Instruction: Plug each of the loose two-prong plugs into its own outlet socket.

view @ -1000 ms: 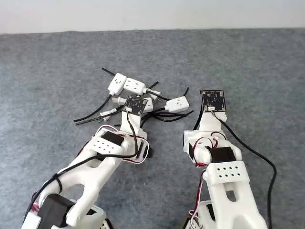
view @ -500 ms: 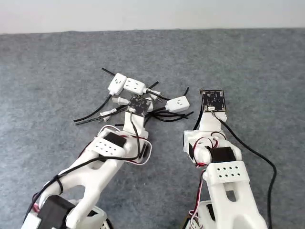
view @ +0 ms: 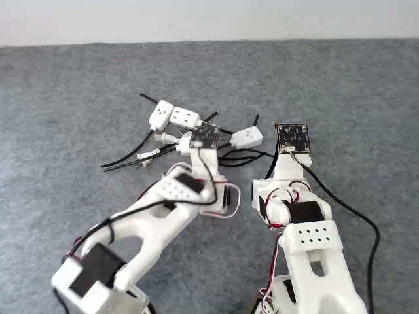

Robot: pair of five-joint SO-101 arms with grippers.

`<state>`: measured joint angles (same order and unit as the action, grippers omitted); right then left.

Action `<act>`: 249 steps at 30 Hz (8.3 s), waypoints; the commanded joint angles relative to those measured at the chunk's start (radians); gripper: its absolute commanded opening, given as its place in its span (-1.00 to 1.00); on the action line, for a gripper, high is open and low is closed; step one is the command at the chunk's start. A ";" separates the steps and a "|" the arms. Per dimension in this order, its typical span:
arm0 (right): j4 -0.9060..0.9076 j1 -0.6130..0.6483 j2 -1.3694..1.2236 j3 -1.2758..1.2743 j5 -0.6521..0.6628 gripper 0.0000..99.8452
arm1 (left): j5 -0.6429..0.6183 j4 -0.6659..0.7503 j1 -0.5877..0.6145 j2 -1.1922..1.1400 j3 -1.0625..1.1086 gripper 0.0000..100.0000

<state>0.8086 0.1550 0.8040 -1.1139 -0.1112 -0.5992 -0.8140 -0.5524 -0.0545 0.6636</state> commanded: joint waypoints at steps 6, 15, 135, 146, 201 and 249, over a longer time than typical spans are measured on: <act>0.002 -0.010 0.007 0.060 -0.002 -0.98 | -0.098 -0.037 -0.043 -0.083 -0.070 -0.86; 0.010 -0.010 0.007 0.061 0.017 -0.98 | -0.196 -0.038 -0.104 -0.060 -0.047 -0.46; -0.286 0.282 0.007 -0.054 0.160 -0.98 | 0.296 0.244 0.284 0.508 0.429 -0.97; -0.288 0.257 0.094 -0.071 0.186 -0.98 | 0.296 0.245 0.281 0.506 0.429 -0.97; -0.254 0.294 -0.124 -0.046 0.218 -0.98 | 0.296 0.245 0.284 0.506 0.429 -0.97; -0.157 0.423 -0.366 0.126 -0.034 -0.43 | 0.298 0.247 0.293 0.512 0.427 -0.97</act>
<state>0.6506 0.5662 0.4358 -1.0403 -0.1005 -0.3092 -0.5915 -0.2746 0.4258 1.1024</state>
